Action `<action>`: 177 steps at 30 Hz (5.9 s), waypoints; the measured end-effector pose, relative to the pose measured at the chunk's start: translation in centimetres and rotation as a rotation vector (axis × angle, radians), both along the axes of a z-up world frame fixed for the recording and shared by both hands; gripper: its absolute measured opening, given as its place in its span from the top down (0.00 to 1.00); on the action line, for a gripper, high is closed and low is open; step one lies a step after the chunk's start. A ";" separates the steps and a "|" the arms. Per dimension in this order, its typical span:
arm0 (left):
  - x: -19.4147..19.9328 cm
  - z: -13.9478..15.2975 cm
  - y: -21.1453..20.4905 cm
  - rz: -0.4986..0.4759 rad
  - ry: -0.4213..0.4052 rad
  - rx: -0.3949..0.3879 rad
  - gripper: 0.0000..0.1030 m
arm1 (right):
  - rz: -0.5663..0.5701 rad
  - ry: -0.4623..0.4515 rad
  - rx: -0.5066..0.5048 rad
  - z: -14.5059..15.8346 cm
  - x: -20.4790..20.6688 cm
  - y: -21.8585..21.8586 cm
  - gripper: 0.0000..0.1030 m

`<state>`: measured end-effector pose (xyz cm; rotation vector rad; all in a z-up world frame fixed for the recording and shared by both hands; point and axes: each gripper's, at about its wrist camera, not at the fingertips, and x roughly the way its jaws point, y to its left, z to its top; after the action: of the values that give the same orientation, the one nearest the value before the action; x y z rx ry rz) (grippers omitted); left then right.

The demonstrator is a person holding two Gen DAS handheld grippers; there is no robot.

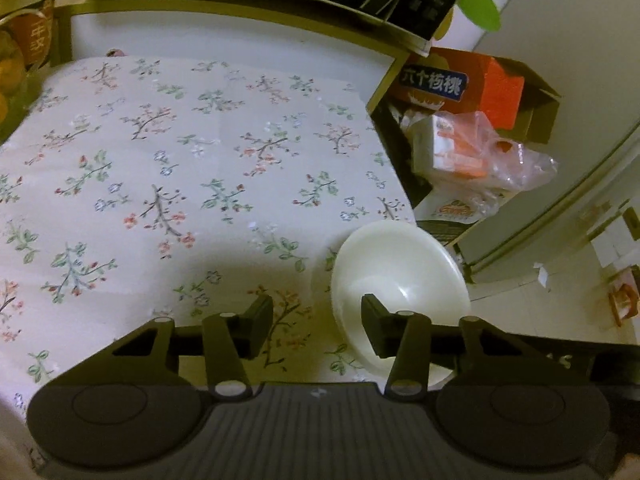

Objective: Organize plates and bowls

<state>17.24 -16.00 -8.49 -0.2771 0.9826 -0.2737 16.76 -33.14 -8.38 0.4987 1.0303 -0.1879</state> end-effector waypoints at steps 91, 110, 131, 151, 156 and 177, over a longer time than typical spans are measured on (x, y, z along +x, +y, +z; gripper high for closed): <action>-13.1 6.2 8.0 0.140 -0.022 0.034 0.89 | 0.459 -0.179 -0.052 6.1 -9.2 10.5 0.86; -15.0 3.4 6.4 0.093 0.042 0.113 0.88 | 0.501 -0.070 -0.084 3.2 -11.3 10.5 0.83; -14.3 1.7 6.0 0.067 0.097 0.133 0.82 | 0.517 -0.017 -0.097 2.3 -11.0 10.6 0.81; -14.2 2.0 6.6 0.075 0.099 0.122 0.70 | 0.473 -0.049 -0.091 3.3 -10.7 9.1 0.65; -14.3 2.5 6.8 0.078 0.104 0.102 0.67 | 0.462 -0.051 -0.087 3.3 -10.5 8.8 0.65; -14.5 3.1 6.8 0.100 0.051 0.149 0.53 | 0.472 -0.056 -0.113 3.5 -10.3 9.1 0.42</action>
<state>2.71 -9.24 -5.36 -0.1976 1.0308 -0.1019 6.49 -24.05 -4.90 0.1482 1.0485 0.1865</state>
